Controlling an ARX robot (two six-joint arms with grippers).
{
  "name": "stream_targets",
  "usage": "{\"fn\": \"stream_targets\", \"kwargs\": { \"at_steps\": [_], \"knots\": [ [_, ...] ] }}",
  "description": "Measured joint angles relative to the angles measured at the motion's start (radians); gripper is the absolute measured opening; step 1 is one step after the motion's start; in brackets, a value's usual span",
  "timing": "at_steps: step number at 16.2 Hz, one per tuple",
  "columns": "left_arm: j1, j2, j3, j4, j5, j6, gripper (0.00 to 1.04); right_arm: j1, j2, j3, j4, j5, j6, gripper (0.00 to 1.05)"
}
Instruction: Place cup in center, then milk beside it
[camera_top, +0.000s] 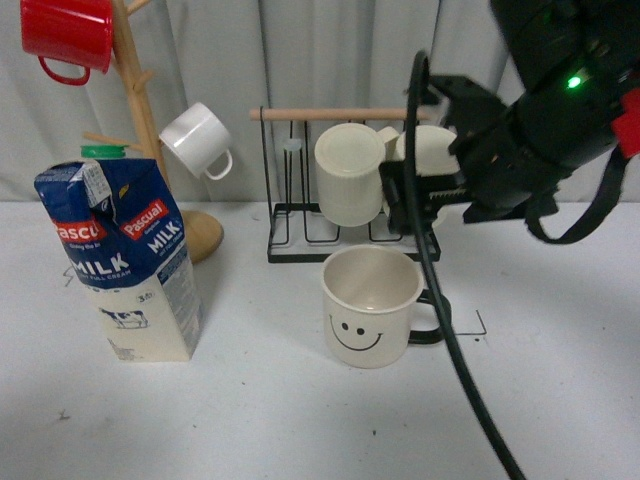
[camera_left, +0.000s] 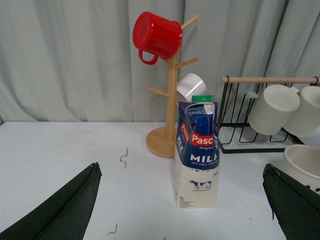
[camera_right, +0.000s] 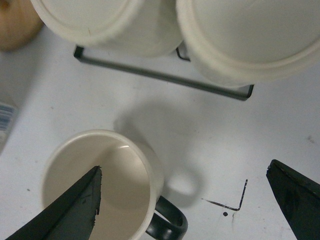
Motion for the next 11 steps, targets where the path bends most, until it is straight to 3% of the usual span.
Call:
{"fn": "stream_targets", "kwargs": {
  "at_steps": [3, 4, 5, 6, 8, 11],
  "knots": [
    [0.0, 0.0, 0.0, 0.0, 0.0, 0.0, 0.98, -0.069, -0.212, -0.175, 0.214, -0.069, 0.029, 0.98],
    [0.0, 0.0, 0.0, 0.0, 0.0, 0.0, 0.98, -0.082, -0.305, -0.341, 0.576, 0.116, 0.016, 0.86],
    [0.0, 0.0, 0.0, 0.0, -0.001, 0.0, 0.98, -0.106, -0.406, -0.496, 0.785, 0.221, 0.013, 0.75],
    [0.0, 0.0, 0.0, 0.0, -0.001, 0.0, 0.98, -0.144, -0.529, -0.655, 0.951, 0.255, 0.012, 0.62],
    [0.0, 0.0, 0.0, 0.0, 0.0, 0.0, 0.98, -0.178, -0.687, -0.845, 1.114, 0.246, 0.012, 0.37],
    [0.0, 0.0, 0.0, 0.0, 0.0, 0.0, 0.98, -0.2, -0.785, -1.06, 1.134, 0.206, 0.008, 0.02]
  ]
}}
